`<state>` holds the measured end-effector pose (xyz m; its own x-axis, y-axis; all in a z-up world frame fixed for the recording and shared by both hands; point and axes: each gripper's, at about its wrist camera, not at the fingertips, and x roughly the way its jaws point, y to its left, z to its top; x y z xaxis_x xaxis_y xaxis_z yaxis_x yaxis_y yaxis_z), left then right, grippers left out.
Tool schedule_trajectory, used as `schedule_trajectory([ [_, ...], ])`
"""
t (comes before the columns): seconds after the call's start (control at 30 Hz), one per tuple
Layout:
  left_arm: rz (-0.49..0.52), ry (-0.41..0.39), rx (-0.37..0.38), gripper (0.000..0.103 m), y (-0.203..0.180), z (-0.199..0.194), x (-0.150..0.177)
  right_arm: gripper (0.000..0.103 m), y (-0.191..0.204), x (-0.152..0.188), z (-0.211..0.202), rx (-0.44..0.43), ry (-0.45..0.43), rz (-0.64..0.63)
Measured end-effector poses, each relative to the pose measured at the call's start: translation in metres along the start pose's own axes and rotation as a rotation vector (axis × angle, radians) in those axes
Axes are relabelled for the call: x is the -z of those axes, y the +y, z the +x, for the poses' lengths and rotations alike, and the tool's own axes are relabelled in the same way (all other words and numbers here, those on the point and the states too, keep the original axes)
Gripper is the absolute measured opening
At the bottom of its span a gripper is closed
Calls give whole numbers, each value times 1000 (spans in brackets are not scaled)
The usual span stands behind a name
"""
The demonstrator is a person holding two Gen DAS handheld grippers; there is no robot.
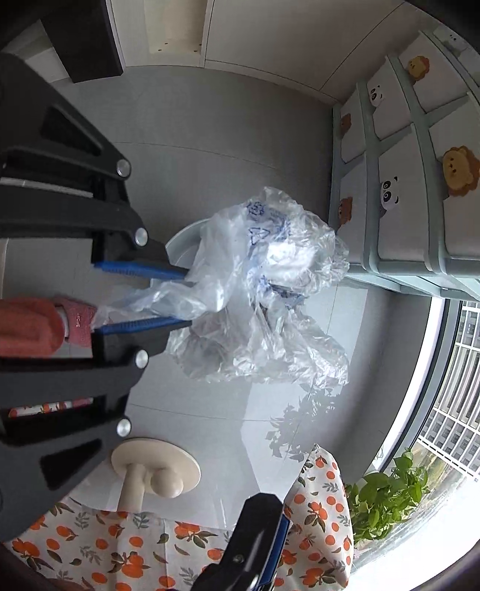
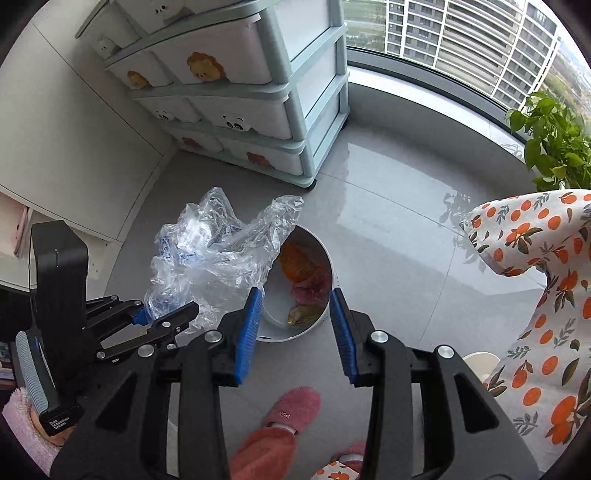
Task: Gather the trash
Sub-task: 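Carry the plastic bag and pink paper over the bin and release both, then grasp the silver foil bag with left gripper while right grasps black foam net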
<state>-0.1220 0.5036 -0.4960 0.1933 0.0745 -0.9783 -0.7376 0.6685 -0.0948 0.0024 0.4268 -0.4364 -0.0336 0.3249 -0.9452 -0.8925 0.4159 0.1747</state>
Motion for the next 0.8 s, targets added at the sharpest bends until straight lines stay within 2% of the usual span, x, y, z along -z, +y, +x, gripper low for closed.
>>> schedule_trajectory([
  [0.07,5,-9,-15,60,-3,2,-2,37,-5,3,-4,9,-4,10],
  [0.1,11,-15,-23,63,-5,1,-4,37,-8,4,-6,11,-6,18],
  [0.3,47,-8,-63,63,-14,-10,-8,37,-21,15,-24,18,-20,61],
  [0.53,110,-20,-66,63,-43,-51,-8,37,-36,31,-59,28,-51,118],
  [0.8,253,-48,-13,63,-116,-132,-5,37,-70,70,-150,70,-112,263],
])
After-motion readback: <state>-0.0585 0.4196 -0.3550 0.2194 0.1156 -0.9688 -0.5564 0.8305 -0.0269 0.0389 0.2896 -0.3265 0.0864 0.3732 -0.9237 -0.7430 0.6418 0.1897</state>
